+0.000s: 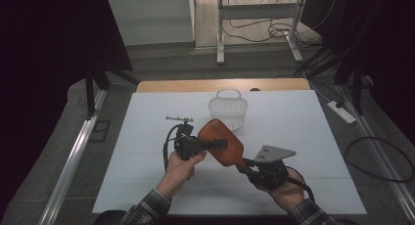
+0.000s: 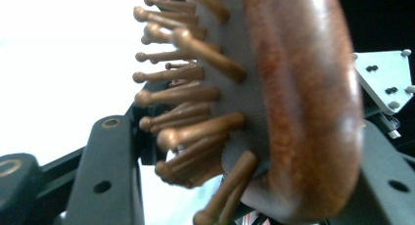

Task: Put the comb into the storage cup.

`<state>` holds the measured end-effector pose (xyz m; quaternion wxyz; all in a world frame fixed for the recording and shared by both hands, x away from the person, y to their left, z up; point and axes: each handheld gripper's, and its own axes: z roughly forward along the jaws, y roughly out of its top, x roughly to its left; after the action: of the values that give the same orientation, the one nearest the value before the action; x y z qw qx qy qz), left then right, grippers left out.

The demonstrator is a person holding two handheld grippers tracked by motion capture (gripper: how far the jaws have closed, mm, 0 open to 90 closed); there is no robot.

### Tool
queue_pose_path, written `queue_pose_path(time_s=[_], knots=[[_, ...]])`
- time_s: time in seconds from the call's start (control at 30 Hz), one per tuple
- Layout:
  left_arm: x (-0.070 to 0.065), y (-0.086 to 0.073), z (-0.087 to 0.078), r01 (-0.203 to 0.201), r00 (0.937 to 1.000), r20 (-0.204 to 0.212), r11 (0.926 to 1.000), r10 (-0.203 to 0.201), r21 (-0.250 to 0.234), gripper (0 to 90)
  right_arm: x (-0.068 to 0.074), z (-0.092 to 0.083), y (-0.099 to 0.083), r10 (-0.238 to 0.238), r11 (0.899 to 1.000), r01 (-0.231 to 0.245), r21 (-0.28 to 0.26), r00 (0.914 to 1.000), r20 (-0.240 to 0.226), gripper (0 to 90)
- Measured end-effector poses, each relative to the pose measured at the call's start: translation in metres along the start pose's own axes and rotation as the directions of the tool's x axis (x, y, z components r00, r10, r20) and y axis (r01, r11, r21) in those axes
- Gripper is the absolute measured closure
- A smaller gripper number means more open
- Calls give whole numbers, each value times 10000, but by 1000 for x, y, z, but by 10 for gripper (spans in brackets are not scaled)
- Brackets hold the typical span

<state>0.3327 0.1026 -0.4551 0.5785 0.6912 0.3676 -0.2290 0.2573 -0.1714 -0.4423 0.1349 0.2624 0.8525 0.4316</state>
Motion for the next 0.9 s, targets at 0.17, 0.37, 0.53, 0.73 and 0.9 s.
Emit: queue_pose_path(time_s=[0.17,0.37,0.53,0.73,0.9], knots=[[-3,0,1,-96,9999,92,10000,96,2,522,-1,3,0,-100,9999,100,115,9999,32,722],[-10,2,2,-638,9979,-34,9977,639,243,549,-1,3,-1,-167,9997,167,164,9999,-16,703],[-14,2,5,-885,9949,-460,9953,903,400,546,-3,2,-1,56,9997,-58,228,10000,52,582],[-15,4,3,-1079,9904,-820,9931,1114,450,543,-6,5,-2,385,9953,-383,885,9993,-2,428],[-18,6,-1,-1271,9861,-1024,9911,1307,403,543,-10,7,-4,686,9892,-627,1328,9968,-401,336]])
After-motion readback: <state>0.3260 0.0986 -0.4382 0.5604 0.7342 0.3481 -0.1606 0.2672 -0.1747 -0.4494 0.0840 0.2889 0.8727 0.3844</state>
